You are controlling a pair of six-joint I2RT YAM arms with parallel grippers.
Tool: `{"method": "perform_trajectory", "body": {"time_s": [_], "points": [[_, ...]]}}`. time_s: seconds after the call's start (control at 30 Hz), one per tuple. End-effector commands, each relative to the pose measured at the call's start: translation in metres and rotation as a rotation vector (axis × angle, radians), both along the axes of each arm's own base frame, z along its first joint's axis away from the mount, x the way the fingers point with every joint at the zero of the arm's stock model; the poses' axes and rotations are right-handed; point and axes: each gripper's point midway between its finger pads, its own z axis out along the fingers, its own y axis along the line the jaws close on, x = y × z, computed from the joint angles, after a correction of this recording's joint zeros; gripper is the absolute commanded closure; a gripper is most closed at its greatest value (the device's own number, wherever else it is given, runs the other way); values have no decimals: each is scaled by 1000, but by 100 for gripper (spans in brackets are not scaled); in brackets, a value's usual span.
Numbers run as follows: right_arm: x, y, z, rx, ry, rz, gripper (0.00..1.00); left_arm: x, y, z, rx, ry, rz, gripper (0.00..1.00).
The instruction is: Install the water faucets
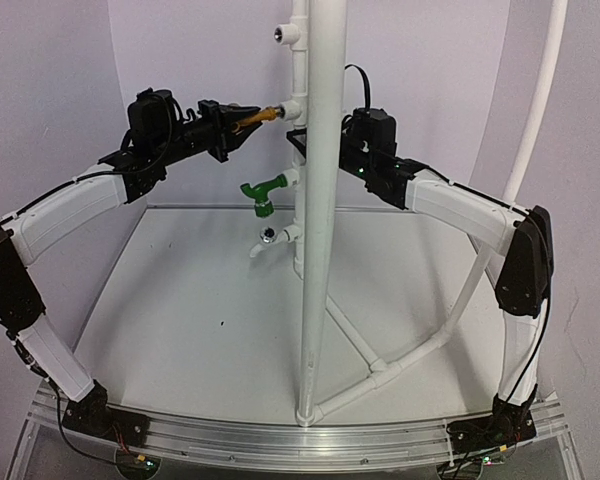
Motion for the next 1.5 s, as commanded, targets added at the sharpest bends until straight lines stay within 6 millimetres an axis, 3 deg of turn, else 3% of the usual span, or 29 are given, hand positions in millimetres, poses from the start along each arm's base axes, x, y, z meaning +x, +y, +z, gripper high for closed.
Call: {"method": "perform_trajectory", "body": {"time_s": [0.0,0.4,0.8,1.47], "points": [[-59,25,59,174,-15,199,100,-4,1,34,-47,-89,-2,100],[-62,26,57,162,-19,218,100,4,-9,37,-34,-92,-25,100],[-65,29,53,147,-24,236,100,-2,-8,39,15,-80,-22,100],[-75,34,55,153,-15,303,100,10,-1,17,80,-218,77,100]]}}
